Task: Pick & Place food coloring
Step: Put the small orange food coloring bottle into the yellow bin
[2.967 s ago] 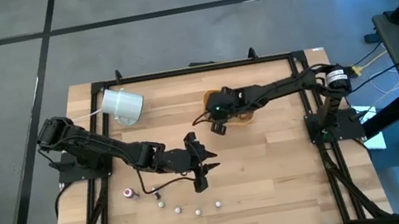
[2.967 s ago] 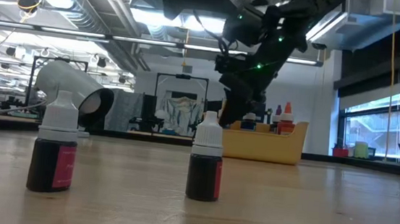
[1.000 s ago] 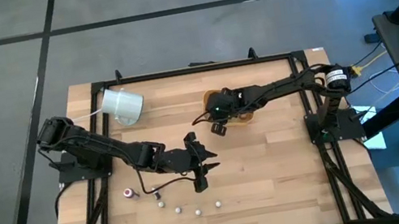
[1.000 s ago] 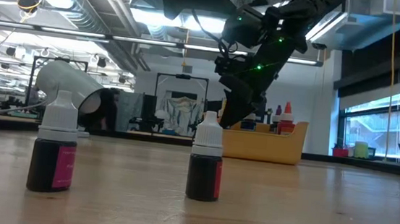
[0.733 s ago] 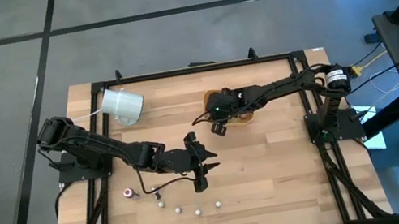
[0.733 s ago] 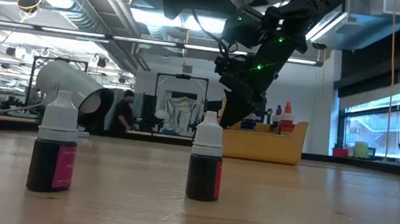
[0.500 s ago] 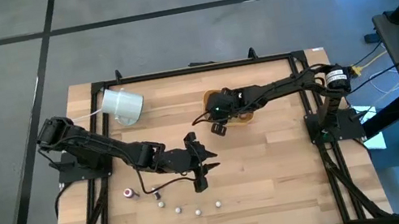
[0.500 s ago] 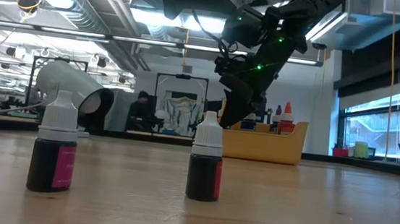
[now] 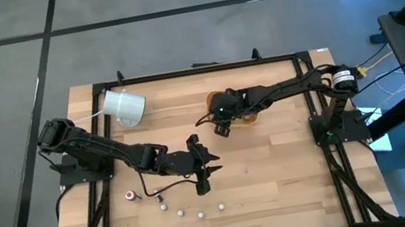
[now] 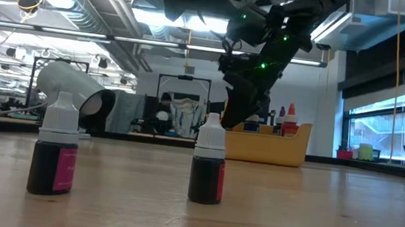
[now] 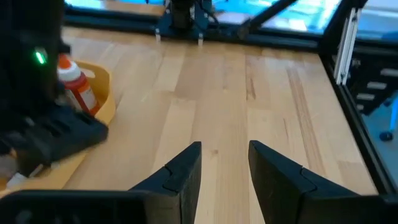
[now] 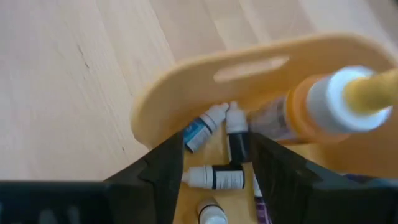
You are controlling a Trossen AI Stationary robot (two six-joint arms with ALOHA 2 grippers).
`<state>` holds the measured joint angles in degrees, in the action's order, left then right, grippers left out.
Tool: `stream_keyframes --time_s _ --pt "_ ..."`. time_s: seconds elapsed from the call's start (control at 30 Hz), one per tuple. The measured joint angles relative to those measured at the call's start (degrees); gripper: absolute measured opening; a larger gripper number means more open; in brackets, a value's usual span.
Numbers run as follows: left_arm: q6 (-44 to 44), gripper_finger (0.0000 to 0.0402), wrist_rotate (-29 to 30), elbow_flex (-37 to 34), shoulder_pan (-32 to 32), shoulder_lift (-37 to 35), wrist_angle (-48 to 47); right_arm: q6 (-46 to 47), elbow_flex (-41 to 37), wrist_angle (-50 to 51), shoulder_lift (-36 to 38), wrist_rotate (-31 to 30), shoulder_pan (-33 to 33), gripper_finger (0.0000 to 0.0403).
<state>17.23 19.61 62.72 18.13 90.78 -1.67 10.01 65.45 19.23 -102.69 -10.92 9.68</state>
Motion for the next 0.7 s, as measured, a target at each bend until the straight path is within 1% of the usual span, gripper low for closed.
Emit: stream_keyframes --time_s 0.13,0.33,0.47,0.57,0.63,0.7 --pt "1.1 0.0128 -3.1 0.0 0.0 -1.5 -3.2 -2.8 0.0 -0.1 3.5 -0.2 -2.3 0.019" --pt "5.6 0.0128 -11.1 0.0 0.2 -3.8 -9.6 -7.1 0.0 -0.4 8.8 0.1 -9.9 0.019" --pt "10.6 0.0127 -18.9 0.0 0.4 -4.3 -13.8 -7.2 0.0 -1.5 9.4 1.0 -16.4 0.019" --pt "13.8 0.0128 -23.8 0.0 0.8 -4.5 -14.4 -8.0 0.0 -3.1 8.8 1.1 -21.2 0.019" --pt "14.8 0.0127 -25.2 0.0 1.4 -4.5 -14.6 -9.3 0.0 -4.0 8.5 1.1 -24.1 0.019" --pt "15.0 0.0128 -25.2 0.0 1.9 -4.5 -14.6 -10.3 0.0 -6.2 8.2 1.1 -26.9 0.019"
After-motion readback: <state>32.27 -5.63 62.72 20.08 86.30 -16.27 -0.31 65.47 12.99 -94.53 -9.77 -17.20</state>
